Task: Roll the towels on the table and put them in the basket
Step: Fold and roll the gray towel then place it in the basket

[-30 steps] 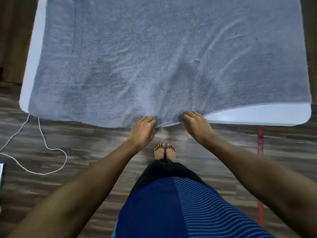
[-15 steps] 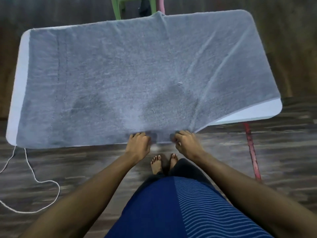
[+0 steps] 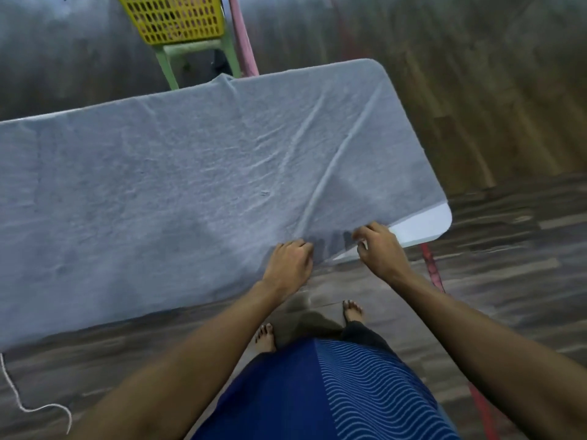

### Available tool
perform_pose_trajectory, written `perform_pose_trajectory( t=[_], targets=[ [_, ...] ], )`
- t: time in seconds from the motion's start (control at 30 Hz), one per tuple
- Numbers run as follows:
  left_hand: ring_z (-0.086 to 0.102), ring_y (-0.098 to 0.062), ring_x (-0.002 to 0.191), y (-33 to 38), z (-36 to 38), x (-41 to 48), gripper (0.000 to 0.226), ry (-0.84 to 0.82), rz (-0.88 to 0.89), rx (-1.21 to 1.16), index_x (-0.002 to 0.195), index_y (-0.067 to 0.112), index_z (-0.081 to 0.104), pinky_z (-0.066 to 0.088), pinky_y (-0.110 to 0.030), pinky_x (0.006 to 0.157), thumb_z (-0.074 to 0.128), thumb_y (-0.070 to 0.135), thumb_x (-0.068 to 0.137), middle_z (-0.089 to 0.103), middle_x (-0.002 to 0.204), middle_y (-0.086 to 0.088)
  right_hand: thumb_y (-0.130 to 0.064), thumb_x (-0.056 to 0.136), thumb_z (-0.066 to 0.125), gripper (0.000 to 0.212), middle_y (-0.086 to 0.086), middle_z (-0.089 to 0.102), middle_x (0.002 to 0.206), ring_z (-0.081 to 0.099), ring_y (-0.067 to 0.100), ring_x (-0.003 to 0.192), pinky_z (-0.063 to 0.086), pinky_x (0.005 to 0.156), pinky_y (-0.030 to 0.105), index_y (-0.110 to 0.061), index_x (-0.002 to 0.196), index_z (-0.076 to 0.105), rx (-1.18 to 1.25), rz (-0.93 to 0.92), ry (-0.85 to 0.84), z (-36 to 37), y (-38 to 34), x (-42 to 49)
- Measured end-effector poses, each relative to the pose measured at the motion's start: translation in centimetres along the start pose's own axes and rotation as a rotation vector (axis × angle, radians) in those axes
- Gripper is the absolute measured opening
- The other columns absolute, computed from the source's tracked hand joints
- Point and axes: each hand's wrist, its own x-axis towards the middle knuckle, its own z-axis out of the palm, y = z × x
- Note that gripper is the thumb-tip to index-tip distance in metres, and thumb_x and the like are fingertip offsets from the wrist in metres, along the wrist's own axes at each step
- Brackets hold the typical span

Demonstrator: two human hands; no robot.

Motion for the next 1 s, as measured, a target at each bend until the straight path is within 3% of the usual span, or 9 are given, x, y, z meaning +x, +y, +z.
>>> perform_pose_trajectory(
  t=[0.1, 0.17, 0.23, 0.33, 0.47, 0.67, 0.83, 1.0],
  targets=[
    [0.061, -0.033, 0.092, 3.0, 2.6, 3.1, 0.017, -0.021, -0.024, 0.016, 0.095, 0.009, 0.066, 0.046, -0.041, 0.081, 0.058, 0.02, 0.085, 0.065, 0.098, -0.012, -0.003, 0.081, 0.059, 0.031, 0.008, 0.062, 0.111, 0.054, 0.03, 0.105, 0.048, 0.086, 0.042, -0.011, 0.11, 0.066, -0.099, -0.02, -0.059, -2.5, 4.9, 2.2],
    [0.055, -0.031, 0.105, 4.6, 4.5, 4.3, 0.034, -0.094, -0.052, 0.06, 0.109, 0.009, 0.064, 0.044, -0.042, 0.091, 0.069, 0.026, 0.08, 0.061, 0.112, -0.012, -0.001, 0.082, 0.057, 0.04, 0.006, 0.059, 0.121, 0.051, 0.028, 0.113, 0.046, 0.093, 0.042, -0.013, 0.119, 0.062, -0.139, -0.068, -0.148, -3.8, 7.8, 3.2],
    [0.055, -0.031, 0.107, 5.9, 5.9, 4.8, 0.046, -0.088, -0.096, 0.093, 0.114, 0.007, 0.062, 0.047, -0.04, 0.091, 0.077, 0.018, 0.072, 0.06, 0.117, -0.012, 0.003, 0.081, 0.055, 0.045, 0.004, 0.057, 0.125, 0.051, 0.027, 0.116, 0.046, 0.095, 0.042, -0.015, 0.122, 0.06, -0.135, -0.137, -0.197, -4.6, 10.2, 3.9],
    [0.061, -0.031, 0.097, 7.0, 6.9, 5.0, 0.041, 0.023, -0.151, 0.096, 0.107, 0.006, 0.064, 0.055, -0.038, 0.077, 0.074, -0.002, 0.068, 0.064, 0.109, -0.012, 0.003, 0.084, 0.054, 0.043, 0.005, 0.057, 0.126, 0.052, 0.029, 0.117, 0.048, 0.094, 0.042, -0.013, 0.123, 0.06, -0.109, -0.215, -0.213, -5.3, 12.5, 4.7],
    [0.061, -0.027, 0.099, 7.8, 7.4, 5.1, 0.042, 0.04, -0.2, 0.111, 0.11, 0.009, 0.066, 0.054, -0.036, 0.076, 0.07, -0.008, 0.072, 0.065, 0.111, -0.007, -0.003, 0.089, 0.058, 0.03, 0.005, 0.06, 0.12, 0.053, 0.026, 0.112, 0.052, 0.086, 0.04, -0.012, 0.117, 0.062, -0.098, -0.274, -0.2, -5.4, 13.7, 5.0],
    [0.062, -0.025, 0.094, 9.2, 7.4, 5.5, 0.026, 0.06, -0.252, 0.088, 0.105, 0.01, 0.069, 0.053, -0.036, 0.075, 0.061, -0.004, 0.085, 0.068, 0.103, -0.005, -0.001, 0.088, 0.052, 0.026, 0.008, 0.065, 0.112, 0.057, 0.028, 0.104, 0.051, 0.081, 0.038, -0.009, 0.109, 0.064, -0.133, -0.312, -0.204, -5.2, 14.3, 5.3],
    [0.06, -0.028, 0.082, 10.1, 8.1, 4.5, 0.02, 0.022, -0.212, 0.085, 0.087, 0.013, 0.067, 0.049, -0.035, 0.069, 0.063, -0.004, 0.077, 0.067, 0.091, -0.003, -0.009, 0.084, 0.057, 0.021, 0.008, 0.065, 0.106, 0.058, 0.027, 0.097, 0.046, 0.075, 0.036, -0.011, 0.104, 0.062, -0.126, -0.225, -0.23, -5.5, 14.7, 2.5],
    [0.06, -0.026, 0.088, 10.5, 8.9, 2.9, 0.02, -0.072, -0.19, 0.108, 0.086, 0.016, 0.067, 0.044, -0.035, 0.075, 0.063, 0.001, 0.074, 0.066, 0.094, 0.0, -0.013, 0.085, 0.061, 0.01, 0.002, 0.061, 0.101, 0.055, 0.021, 0.094, 0.04, 0.072, 0.028, -0.014, 0.095, 0.059, -0.029, -0.164, -0.252, -4.8, 16.1, -2.8]
  ],
)
